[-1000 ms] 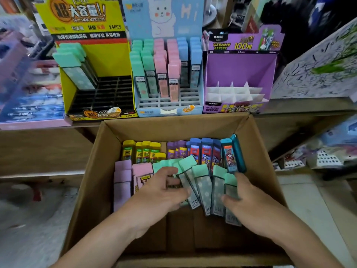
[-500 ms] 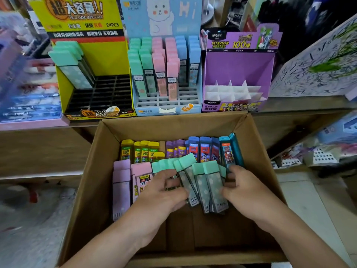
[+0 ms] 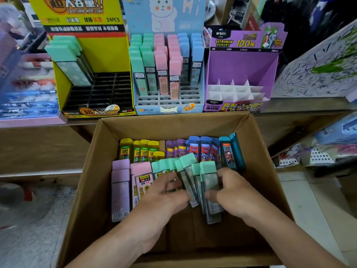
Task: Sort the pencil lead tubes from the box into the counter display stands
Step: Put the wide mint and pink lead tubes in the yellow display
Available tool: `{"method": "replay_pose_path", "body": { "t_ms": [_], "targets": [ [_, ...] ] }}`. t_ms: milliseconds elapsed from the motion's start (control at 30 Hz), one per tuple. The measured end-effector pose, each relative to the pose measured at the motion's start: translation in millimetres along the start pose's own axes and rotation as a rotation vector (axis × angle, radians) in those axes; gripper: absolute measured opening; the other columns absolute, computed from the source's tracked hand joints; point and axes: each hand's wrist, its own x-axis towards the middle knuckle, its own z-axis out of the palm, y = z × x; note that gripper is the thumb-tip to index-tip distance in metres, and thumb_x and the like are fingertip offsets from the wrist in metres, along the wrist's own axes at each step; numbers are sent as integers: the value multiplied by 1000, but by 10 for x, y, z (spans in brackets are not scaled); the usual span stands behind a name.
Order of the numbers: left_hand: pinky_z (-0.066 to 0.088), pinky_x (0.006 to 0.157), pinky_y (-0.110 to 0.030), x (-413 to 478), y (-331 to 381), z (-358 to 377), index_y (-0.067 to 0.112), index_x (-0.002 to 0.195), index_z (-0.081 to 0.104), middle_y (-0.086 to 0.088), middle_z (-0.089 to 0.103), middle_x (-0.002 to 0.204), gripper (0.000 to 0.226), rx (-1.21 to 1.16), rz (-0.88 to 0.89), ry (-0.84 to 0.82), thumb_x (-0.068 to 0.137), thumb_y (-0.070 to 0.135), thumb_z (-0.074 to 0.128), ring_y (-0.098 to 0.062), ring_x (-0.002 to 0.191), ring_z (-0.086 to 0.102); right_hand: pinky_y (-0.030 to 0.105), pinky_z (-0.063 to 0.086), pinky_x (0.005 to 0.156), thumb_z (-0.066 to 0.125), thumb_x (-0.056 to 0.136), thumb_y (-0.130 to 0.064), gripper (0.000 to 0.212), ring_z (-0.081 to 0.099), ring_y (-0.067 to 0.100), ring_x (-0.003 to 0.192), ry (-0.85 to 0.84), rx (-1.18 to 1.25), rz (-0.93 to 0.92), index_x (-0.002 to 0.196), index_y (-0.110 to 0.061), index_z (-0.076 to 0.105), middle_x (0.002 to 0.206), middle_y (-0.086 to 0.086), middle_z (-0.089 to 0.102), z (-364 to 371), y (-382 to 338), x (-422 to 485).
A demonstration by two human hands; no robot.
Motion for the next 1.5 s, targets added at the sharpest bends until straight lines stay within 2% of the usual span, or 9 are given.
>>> {"method": "replay_pose_path", "body": {
  "t_ms": [133,300,467,633,767,967,1200,1367,1500],
  "targets": [
    [60,87,-30,8,6,-19,24,116,62,6,80,95,53,-29,-12,7,71,10,85,-13,99,76,43,56,96,77,90,-14,37,63,16,108,4,83,-10,116,-29,56,109,-6,67,21,-45,-10],
    [54,99,-35,34,-34,-65,24,116,67,5,80,93,47,-6,-50,-15,72,16,84,-15,107,72,28,55,74,79,88,-17,36,68,10,96,-23,186,-17,113,-31,56,102,-6,70,35,-29,-9],
    [57,94,-30,23,-59,-54,33,111,66,13,79,98,53,19,-47,-67,61,26,79,-8,104,73,44,60,91,79,88,-16,35,71,15,99,-59,238,-7,114,-26,57,105,-2,74,84,-37,-18],
    [60,86,-30,34,-58,-66,23,124,64,8,79,97,66,-8,-36,-44,60,23,79,-8,97,75,39,61,87,75,92,-16,28,72,12,97,-48,257,-33,113,-26,60,104,-4,75,83,-22,-44],
    [56,76,-23,30,-67,-93,30,114,65,15,79,89,53,21,-15,-43,62,27,78,-1,89,74,37,62,86,75,92,-15,25,74,10,94,-41,256,-46,112,-27,64,102,-4,76,98,-17,-97],
    [53,82,-30,-2,-49,-133,33,95,81,6,80,98,20,76,-6,-41,86,16,76,-7,93,74,42,61,91,78,89,-11,25,76,12,93,-98,374,-38,111,-21,69,98,-3,80,84,-15,-171],
    [55,99,-48,-68,64,-141,24,116,73,-2,79,111,21,-26,41,-53,95,21,71,-23,105,75,45,63,85,75,88,-6,31,78,23,95,-223,609,-104,118,-11,69,103,6,80,45,-84,-221],
    [62,87,-38,-123,91,-68,21,127,61,-3,78,115,34,-202,62,-88,94,17,66,-23,107,75,41,62,85,76,84,-5,38,77,24,101,-291,667,-163,121,-12,70,109,7,79,74,-178,-227],
    [58,93,-56,-168,113,-108,24,131,59,-10,77,118,46,-300,37,-144,88,13,71,-34,107,74,35,62,85,77,82,-6,37,76,23,102,-299,687,-198,118,-13,74,109,7,79,114,-252,-243]
  ]
}}
